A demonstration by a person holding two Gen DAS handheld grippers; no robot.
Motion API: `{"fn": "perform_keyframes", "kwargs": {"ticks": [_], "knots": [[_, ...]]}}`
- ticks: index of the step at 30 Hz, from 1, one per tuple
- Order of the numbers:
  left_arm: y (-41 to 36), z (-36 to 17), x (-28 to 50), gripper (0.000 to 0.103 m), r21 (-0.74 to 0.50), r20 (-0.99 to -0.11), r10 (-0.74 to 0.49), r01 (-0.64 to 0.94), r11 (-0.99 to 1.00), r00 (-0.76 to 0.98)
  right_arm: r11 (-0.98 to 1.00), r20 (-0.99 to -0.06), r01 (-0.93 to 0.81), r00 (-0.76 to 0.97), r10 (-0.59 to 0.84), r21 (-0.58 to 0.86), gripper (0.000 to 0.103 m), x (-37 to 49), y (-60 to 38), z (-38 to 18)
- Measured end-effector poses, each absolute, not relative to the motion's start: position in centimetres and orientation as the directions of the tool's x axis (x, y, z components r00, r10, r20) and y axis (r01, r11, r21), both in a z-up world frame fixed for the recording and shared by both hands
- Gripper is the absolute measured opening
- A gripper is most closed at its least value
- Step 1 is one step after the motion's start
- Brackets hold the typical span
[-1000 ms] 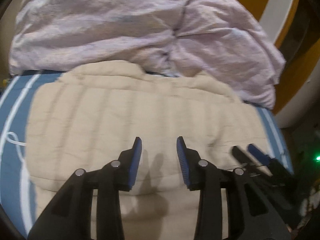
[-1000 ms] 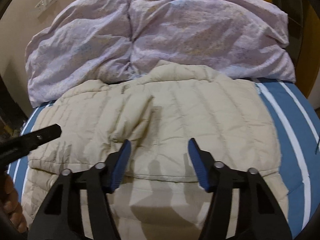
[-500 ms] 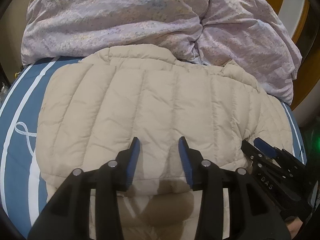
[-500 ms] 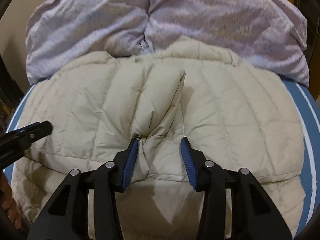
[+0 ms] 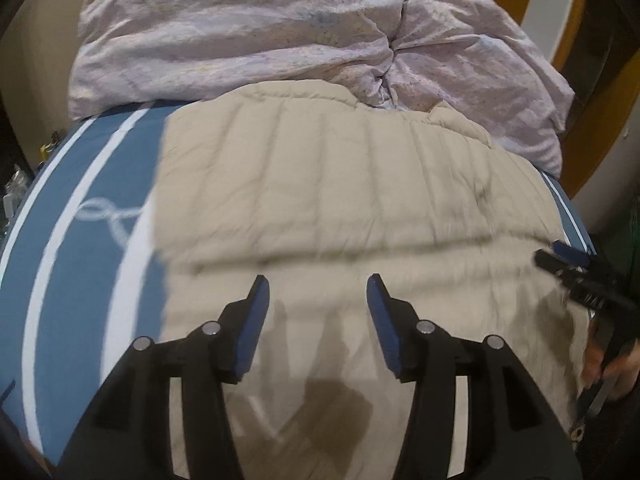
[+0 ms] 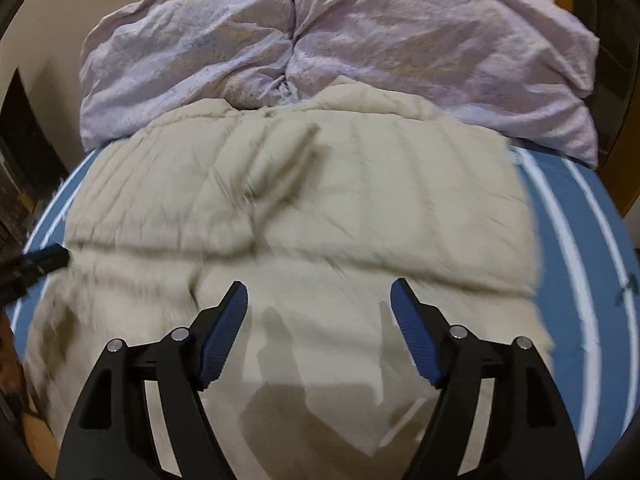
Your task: Fold large clothes
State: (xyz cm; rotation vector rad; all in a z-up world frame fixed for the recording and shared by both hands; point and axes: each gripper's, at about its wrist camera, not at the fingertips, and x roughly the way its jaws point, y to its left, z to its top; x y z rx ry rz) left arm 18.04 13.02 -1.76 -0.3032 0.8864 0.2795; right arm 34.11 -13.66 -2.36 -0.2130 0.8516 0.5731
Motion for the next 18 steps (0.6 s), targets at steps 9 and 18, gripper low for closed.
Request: {"fn": "perform_keyframes", "kwargs": {"ticks": [9, 18], "knots": [[14.1, -3.2, 5.8, 0.051, -0.115, -0.8, 0.172, -0.428, 0.896, 0.575, 0.879, -0.777, -0.477, 0.552, 0.303, 0.004, 0.077, 29.1, -26.2, -3.4], [14.6, -5.7, 0.5, 0.051, -0.218, -0.806, 0.108, -0.461, 0.86, 0.582, 0.899, -0.778, -0.423, 0.526, 0.344, 0.112, 0.077, 25.9, -33.3, -5.2]]}}
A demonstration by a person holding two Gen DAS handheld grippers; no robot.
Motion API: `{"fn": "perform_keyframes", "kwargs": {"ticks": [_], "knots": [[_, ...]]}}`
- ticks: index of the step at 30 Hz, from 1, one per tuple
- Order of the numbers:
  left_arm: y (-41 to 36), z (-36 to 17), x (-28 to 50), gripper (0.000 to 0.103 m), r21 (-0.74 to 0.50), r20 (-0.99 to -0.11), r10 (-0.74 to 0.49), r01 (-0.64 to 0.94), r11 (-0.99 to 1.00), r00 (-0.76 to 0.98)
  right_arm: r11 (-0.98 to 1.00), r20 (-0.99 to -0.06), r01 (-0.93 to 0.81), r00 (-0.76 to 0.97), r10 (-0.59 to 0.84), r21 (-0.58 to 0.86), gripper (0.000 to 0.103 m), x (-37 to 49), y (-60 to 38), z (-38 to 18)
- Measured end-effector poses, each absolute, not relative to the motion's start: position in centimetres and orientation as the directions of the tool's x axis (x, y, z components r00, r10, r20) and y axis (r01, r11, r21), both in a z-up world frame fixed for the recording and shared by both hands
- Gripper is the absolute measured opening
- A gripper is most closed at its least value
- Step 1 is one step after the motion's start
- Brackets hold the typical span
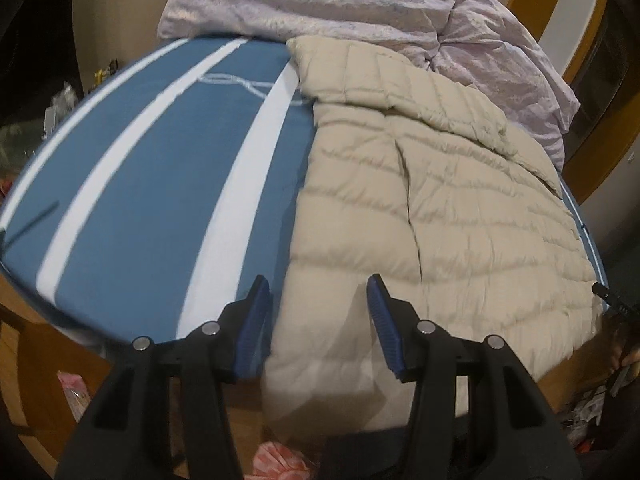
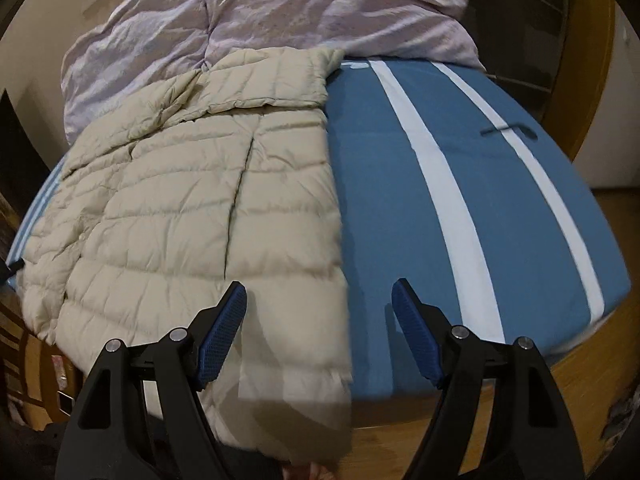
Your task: Fold large clothes
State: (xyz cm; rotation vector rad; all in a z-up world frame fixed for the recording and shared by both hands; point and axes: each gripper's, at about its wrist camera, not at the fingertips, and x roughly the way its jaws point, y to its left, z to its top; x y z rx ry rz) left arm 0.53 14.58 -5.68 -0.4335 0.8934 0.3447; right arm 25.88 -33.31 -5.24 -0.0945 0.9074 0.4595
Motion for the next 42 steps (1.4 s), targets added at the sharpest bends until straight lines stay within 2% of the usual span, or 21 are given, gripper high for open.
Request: {"fn": "perform_keyframes", "kwargs": {"ticks": [8, 13, 15, 19, 25, 30, 35, 38, 42], "knots": [[13.5, -6.1, -1.0, 0.05, -0.229, -0.797, 0.108, -0.462, 0.857, 0.595, 0.879, -0.763, -0.427, 0.49, 0.421, 0.211, 0.074, 24.8, -35.1, -6.4], [13.2, -6.2, -1.9, 0.046, -0.25, -0.778, 0.107, -0.462, 0.851, 0.619, 0.858, -0.741, -0.452, 0.484, 0.465, 0.244, 0.065, 23.9, -35.3, -6.5], [13.1, -6.3, -2.1, 0.045, -0.261, -0.773, 0.104, -0.462, 0.848, 0.626, 0.843, -0.729, -0.467, 0.473, 0.494, 0.268, 0.058, 23.5, -35.3, -6.6], [12.6, -6.3, -2.3, 0.045, -0.268, -0.766, 0.104, -0.462, 0.846, 0.634, 0.832, -0.714, -0.48, 0.476, 0.513, 0.278, 0.055, 22.9, -35.1, -6.8], [11.6, -6.3, -2.4, 0.044, -0.26, -0.767, 0.102, -0.453, 0.853, 0.633, 0.811, -0.706, -0.506, 0.457, 0.541, 0.295, 0.04, 22.5, -34.6, -7.0], [11.3, -6.5, -2.6, 0.028, -0.268, -0.77, 0.095, -0.455, 0.849, 0.631, 0.794, -0.702, -0.525, 0.44, 0.561, 0.306, 0.024, 22.3, -34.6, -7.2], [11.1, -6.4, -2.5, 0.009, -0.279, -0.768, 0.085, -0.451, 0.848, 0.635, 0.788, -0.681, -0.53, 0.452, 0.576, 0.315, 0.014, 22.2, -34.4, -6.6], [10.8, -5.9, -2.5, 0.004, -0.265, -0.759, 0.098, -0.443, 0.857, 0.643, 0.788, -0.664, -0.53, 0.471, 0.581, 0.314, 0.012, 22.3, -34.5, -5.8], [10.5, -4.4, -2.2, 0.003, -0.228, -0.737, 0.142, -0.441, 0.868, 0.661, 0.798, -0.639, -0.519, 0.508, 0.577, 0.308, 0.011, 22.9, -34.4, -4.5]]}}
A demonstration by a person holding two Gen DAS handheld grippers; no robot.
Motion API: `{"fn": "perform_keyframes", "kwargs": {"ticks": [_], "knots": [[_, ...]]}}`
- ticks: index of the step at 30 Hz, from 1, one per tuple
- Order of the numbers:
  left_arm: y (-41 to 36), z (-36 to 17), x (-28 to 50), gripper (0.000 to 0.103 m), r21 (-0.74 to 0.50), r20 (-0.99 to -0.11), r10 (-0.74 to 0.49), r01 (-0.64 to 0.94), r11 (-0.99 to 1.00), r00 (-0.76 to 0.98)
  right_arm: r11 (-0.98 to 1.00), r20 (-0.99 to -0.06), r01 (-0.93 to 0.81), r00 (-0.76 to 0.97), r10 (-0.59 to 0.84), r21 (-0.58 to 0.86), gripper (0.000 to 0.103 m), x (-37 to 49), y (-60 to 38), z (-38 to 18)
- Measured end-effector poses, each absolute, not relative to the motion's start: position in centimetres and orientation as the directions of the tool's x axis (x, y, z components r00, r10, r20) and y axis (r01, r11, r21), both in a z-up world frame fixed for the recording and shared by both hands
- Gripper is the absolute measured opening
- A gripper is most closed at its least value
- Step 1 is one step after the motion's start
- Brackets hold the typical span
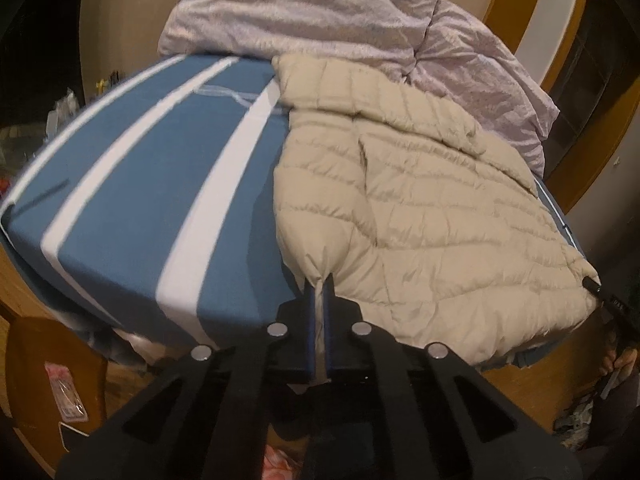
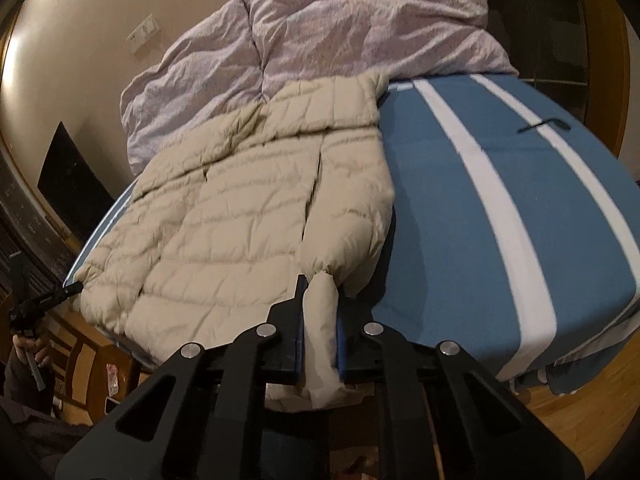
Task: Fold large clothes
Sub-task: 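Lift the hem with both tools, fold it toward the collar, release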
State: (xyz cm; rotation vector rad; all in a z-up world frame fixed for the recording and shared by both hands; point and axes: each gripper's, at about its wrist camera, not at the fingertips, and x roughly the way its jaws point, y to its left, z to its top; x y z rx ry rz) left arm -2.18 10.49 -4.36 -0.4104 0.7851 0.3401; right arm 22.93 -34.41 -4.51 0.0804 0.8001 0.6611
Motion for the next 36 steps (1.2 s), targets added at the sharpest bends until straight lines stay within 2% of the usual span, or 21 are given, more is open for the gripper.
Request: {"fn": "perform_keyframes", "kwargs": {"ticks": [9, 21, 36], "knots": [[11.7, -0.9, 0.7, 0.003, -0.162, -0.685, 0.232, -0.455, 0.875, 0.69, 0.826, -0.606, -0.486, 0.576, 0.548, 0.285, 0.011, 26.1, -32.9, -1.7], [15.1, 3.4, 9.8, 0.003, -0.11, -0.623, 0.305, -0.467, 0.877, 0.72, 0.863, -0.596, -0.454, 0.639, 0.487, 0.22, 0.011, 33.4, -28.1, 0.9], [20.1, 4.3, 21.2, 0.003, -0.088, -0.628, 0.346, -0.505, 0.859, 0.697, 0.885, -0.581, -0.394, 0.671, 0.46, 0.246, 0.011, 43.8, -23.6, 1.9]]}}
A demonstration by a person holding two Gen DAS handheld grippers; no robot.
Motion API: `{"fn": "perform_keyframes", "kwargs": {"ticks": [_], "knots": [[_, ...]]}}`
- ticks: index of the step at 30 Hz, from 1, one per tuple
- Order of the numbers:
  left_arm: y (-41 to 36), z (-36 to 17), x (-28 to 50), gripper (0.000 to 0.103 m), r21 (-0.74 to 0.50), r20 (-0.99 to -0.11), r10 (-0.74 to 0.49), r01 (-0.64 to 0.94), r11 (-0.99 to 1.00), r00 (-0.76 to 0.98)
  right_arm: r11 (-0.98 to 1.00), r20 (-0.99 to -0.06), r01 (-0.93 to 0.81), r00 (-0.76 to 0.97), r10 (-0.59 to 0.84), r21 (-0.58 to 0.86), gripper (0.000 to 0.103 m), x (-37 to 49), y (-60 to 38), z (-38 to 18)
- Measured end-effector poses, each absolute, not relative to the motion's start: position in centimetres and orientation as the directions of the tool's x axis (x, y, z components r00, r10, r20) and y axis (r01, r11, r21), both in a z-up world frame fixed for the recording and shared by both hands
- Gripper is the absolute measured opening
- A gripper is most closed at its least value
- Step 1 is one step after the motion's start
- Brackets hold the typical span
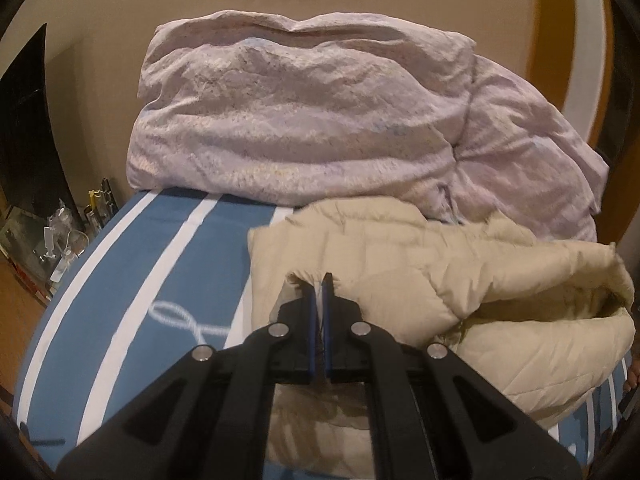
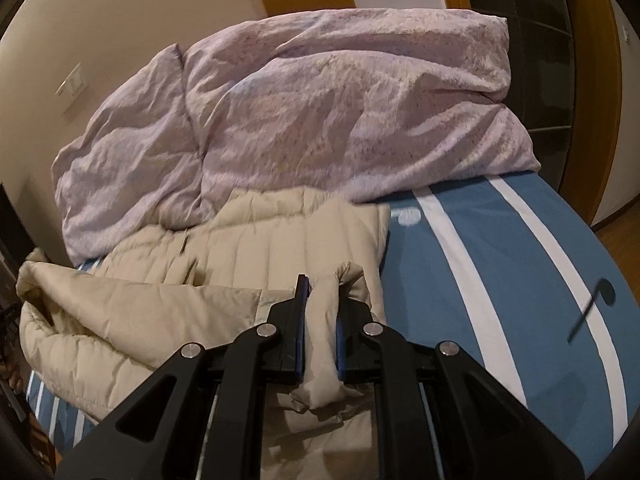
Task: Fold large clothes
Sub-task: 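Lift the hem with both tools, fold it toward the collar, release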
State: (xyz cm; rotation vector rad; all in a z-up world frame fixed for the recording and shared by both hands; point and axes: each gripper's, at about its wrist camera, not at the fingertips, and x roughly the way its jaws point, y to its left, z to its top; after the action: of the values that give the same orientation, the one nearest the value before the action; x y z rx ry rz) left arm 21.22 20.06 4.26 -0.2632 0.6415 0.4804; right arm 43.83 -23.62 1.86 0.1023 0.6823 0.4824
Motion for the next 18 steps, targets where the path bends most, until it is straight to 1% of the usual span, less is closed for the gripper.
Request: {"fn": "perform_keyframes", "kwargs": {"ticks": [5, 11, 14, 16, 17, 18], "knots": [[22.8, 3.9, 25.2, 0.003, -0.104, -0.638, 0.357, -0.536, 0.838, 0.682, 0.892, -0.584, -0.356, 0.674, 0.451, 0.278, 0.011, 48.0, -22.2, 1.8], [24.8, 1.9, 29.4, 0.003, -0.1, -0.669, 0.36, -0.558, 0.824, 0.65, 0.902, -0.626, -0.318, 0.649, 0.432, 0.293, 0.012, 52.3, -20.0, -0.3], [25.8, 0.9, 31.1, 0.003, -0.111, -0.684, 0.35, -0.565, 0.818, 0.64, 0.905, -0.637, -0.303, 0.643, 0.425, 0.298, 0.014, 53.8, -19.3, -1.1], [26.4, 0.2, 32.0, 0.005, -0.123, -0.695, 0.34, -0.57, 0.812, 0.634, 0.903, -0.64, -0.299, 0.637, 0.431, 0.31, 0.021, 54.5, -19.0, -1.4], [26.8, -0.2, 32.4, 0.008, -0.134, -0.702, 0.332, -0.575, 0.807, 0.63, 0.897, -0.64, -0.293, 0.63, 0.441, 0.331, 0.029, 55.0, -19.0, -1.6], [27.3, -0.5, 32.8, 0.008, -0.152, -0.709, 0.321, -0.581, 0.8, 0.628, 0.892, -0.639, -0.288, 0.624, 0.45, 0.348, 0.042, 55.3, -19.0, -1.7]]}}
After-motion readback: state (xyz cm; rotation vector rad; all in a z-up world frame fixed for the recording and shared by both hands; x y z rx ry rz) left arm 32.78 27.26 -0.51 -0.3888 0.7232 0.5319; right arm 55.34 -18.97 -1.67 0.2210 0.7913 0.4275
